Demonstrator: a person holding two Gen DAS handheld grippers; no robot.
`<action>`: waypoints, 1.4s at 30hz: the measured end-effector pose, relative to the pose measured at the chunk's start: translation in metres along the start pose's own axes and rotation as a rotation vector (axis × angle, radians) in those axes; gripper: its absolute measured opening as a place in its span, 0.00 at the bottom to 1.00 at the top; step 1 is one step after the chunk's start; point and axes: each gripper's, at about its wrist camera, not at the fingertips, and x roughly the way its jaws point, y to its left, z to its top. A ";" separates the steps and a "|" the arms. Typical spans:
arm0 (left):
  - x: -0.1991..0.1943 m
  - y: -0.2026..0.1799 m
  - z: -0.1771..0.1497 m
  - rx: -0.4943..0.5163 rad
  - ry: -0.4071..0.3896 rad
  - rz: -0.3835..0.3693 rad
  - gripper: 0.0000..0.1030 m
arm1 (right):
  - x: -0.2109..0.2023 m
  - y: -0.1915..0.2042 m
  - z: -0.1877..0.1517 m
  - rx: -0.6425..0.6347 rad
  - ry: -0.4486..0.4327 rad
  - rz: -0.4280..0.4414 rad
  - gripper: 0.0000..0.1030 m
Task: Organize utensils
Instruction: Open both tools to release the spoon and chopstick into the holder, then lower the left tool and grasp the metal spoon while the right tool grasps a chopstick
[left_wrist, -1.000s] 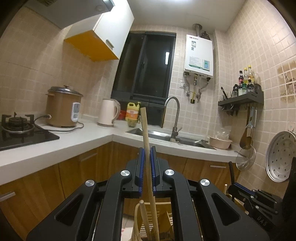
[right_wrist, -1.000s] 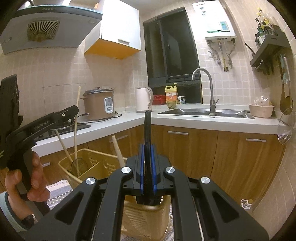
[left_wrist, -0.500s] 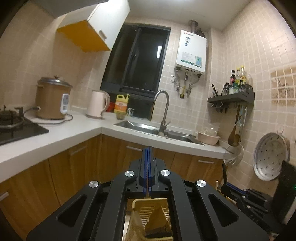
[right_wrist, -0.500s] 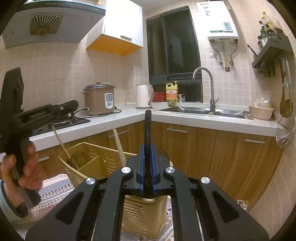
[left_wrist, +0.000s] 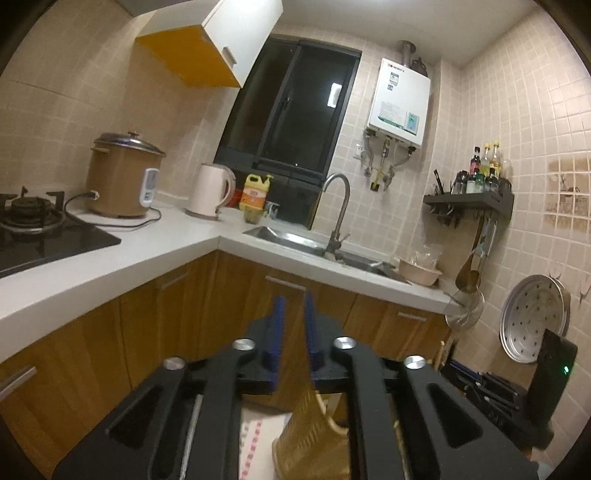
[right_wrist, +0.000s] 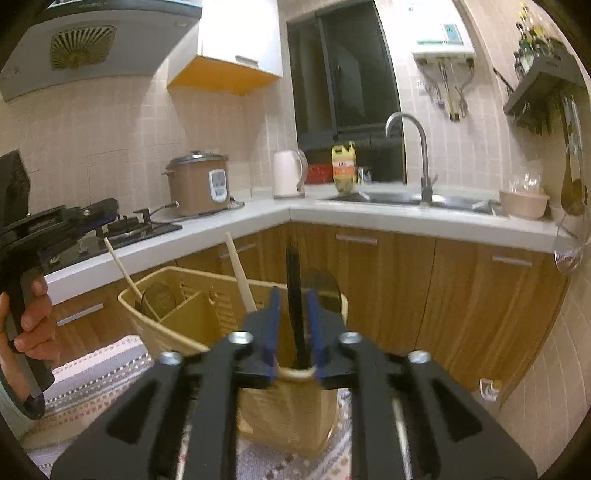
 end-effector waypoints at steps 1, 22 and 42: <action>-0.005 0.001 -0.001 0.003 -0.002 0.005 0.22 | -0.005 -0.001 0.000 0.008 -0.009 0.001 0.31; -0.092 -0.001 -0.059 0.002 0.403 -0.013 0.36 | -0.098 0.041 -0.027 0.146 0.467 0.028 0.51; 0.016 0.011 -0.153 -0.102 1.020 0.006 0.36 | -0.017 0.091 -0.105 0.271 0.947 0.133 0.35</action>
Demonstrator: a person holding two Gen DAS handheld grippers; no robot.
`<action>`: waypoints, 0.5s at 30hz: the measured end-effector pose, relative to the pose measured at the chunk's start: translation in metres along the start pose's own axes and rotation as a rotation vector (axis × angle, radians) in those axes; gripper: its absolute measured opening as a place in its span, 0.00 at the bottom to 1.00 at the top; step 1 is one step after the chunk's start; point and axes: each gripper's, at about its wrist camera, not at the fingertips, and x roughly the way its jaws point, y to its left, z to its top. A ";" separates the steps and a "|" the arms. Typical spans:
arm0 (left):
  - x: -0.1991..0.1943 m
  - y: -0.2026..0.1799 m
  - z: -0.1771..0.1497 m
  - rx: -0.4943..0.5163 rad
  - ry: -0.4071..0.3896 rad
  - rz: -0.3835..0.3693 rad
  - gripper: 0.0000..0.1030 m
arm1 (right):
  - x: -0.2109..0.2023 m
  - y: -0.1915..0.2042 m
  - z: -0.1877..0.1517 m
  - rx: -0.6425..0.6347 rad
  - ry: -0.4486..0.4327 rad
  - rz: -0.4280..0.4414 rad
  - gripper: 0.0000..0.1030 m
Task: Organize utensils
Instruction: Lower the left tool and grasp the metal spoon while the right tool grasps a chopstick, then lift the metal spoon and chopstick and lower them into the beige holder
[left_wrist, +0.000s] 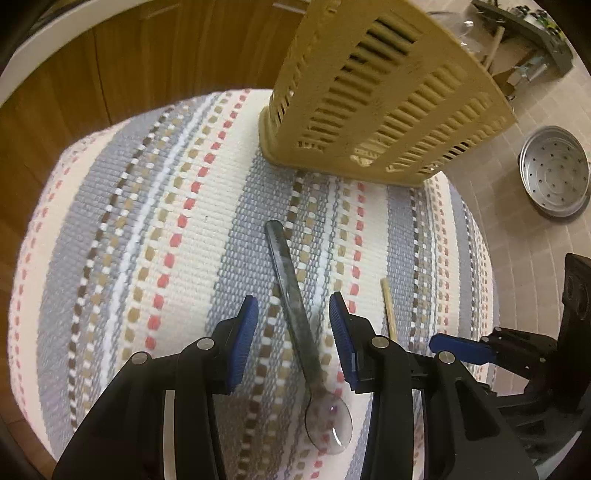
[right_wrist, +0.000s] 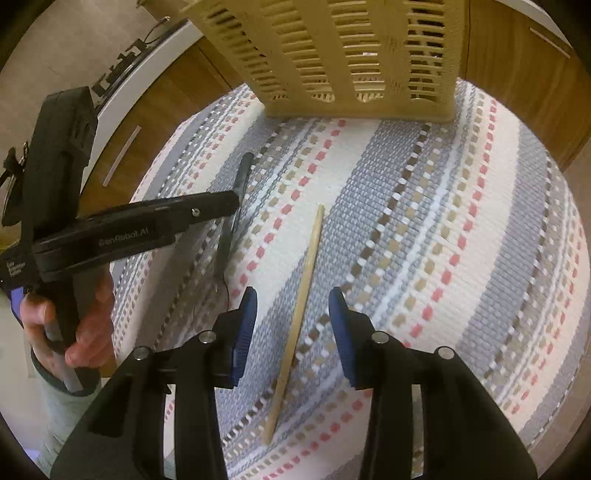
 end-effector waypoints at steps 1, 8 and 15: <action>0.002 0.000 0.001 -0.001 0.002 -0.007 0.36 | 0.002 0.001 0.004 -0.002 0.002 -0.013 0.34; 0.009 -0.014 0.005 0.070 0.018 0.050 0.36 | 0.023 0.007 0.017 -0.018 0.036 -0.077 0.30; 0.011 -0.032 0.007 0.166 0.039 0.170 0.32 | 0.030 0.031 0.014 -0.115 0.031 -0.267 0.06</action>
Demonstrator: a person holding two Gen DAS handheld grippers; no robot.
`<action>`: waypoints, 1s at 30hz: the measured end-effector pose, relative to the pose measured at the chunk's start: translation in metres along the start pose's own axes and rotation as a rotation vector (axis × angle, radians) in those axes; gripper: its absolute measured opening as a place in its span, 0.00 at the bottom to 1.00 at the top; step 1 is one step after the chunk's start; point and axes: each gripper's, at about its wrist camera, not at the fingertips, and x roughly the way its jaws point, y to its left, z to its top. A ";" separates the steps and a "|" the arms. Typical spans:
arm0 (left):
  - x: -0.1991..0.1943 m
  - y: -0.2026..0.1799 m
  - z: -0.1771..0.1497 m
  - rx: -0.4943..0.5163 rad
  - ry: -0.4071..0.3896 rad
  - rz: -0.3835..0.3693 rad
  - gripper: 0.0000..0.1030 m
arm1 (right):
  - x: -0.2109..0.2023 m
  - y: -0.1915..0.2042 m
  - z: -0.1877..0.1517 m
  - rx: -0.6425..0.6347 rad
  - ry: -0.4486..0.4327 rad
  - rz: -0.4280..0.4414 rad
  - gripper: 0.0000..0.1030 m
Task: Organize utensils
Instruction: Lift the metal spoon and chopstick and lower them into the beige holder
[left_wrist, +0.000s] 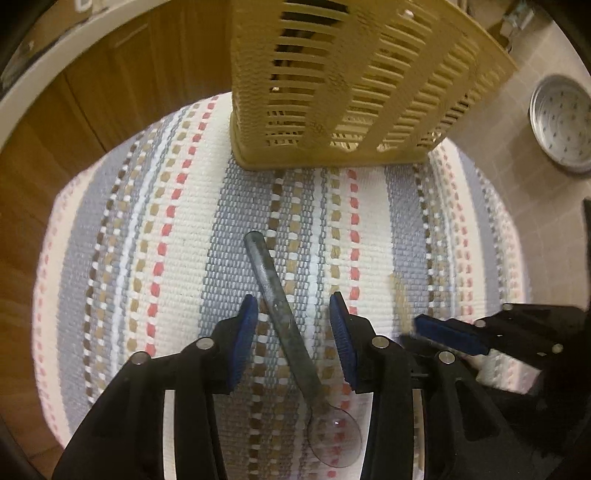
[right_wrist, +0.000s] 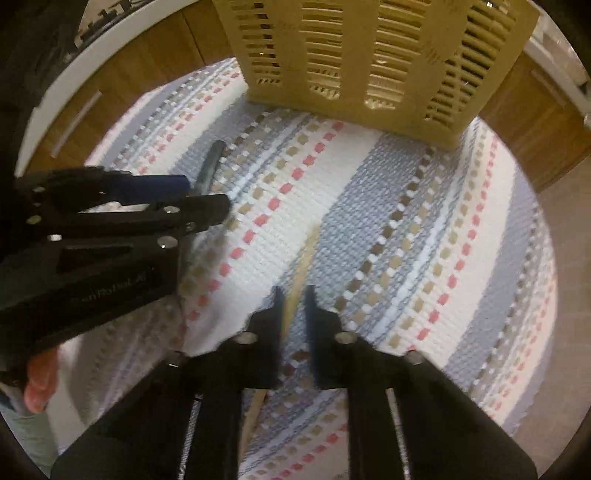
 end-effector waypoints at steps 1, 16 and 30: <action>0.000 -0.002 -0.001 0.010 0.000 0.033 0.27 | 0.001 0.001 -0.001 -0.004 -0.005 0.001 0.05; -0.018 -0.008 -0.024 0.004 -0.133 -0.047 0.09 | -0.033 -0.018 -0.035 -0.040 -0.156 0.066 0.04; -0.156 -0.012 -0.063 0.021 -0.706 -0.146 0.09 | -0.135 -0.038 -0.070 -0.039 -0.573 0.155 0.04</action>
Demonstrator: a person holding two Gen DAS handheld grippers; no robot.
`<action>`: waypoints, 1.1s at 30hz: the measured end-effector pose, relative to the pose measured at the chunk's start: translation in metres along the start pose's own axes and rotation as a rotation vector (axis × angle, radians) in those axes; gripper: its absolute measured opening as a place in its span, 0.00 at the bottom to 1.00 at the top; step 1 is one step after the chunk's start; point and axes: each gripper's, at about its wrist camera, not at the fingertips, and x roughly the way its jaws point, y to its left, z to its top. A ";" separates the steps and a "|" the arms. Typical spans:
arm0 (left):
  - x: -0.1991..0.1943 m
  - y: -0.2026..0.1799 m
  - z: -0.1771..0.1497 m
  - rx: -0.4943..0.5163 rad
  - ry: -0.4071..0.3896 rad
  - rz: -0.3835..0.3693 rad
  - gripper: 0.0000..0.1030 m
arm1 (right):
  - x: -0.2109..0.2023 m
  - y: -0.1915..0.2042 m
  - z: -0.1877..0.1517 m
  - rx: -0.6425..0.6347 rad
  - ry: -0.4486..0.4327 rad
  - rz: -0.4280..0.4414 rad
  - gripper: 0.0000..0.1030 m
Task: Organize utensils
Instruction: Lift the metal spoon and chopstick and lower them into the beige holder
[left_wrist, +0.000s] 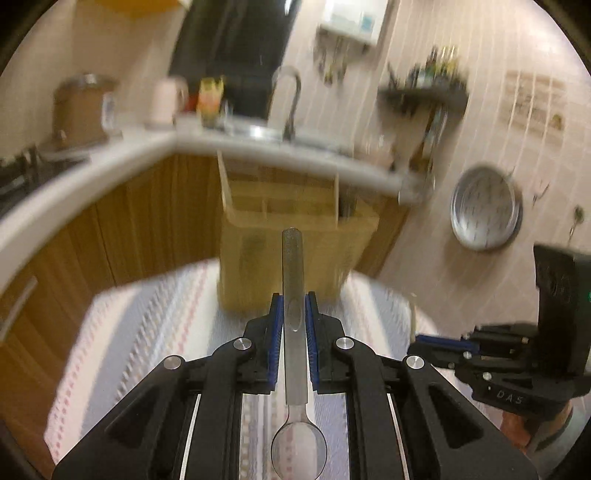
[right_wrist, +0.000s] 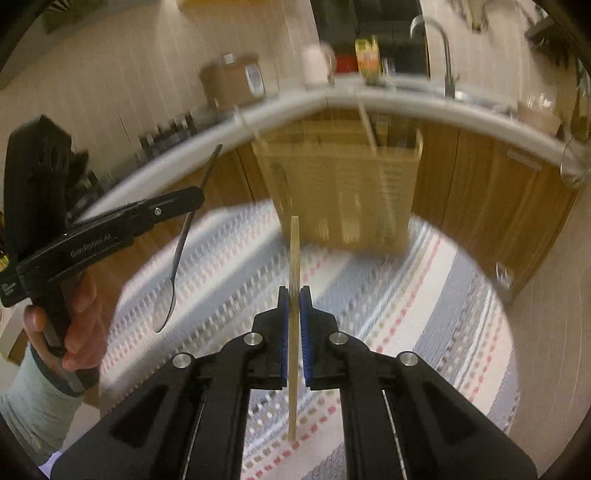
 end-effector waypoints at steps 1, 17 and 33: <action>-0.007 -0.003 0.004 -0.002 -0.044 0.005 0.09 | -0.007 0.001 0.004 -0.005 -0.029 -0.004 0.04; -0.017 -0.016 0.098 -0.007 -0.384 0.052 0.10 | -0.056 0.001 0.103 -0.069 -0.336 -0.052 0.03; 0.054 0.002 0.133 -0.045 -0.504 0.060 0.10 | -0.054 -0.024 0.170 -0.129 -0.423 -0.177 0.03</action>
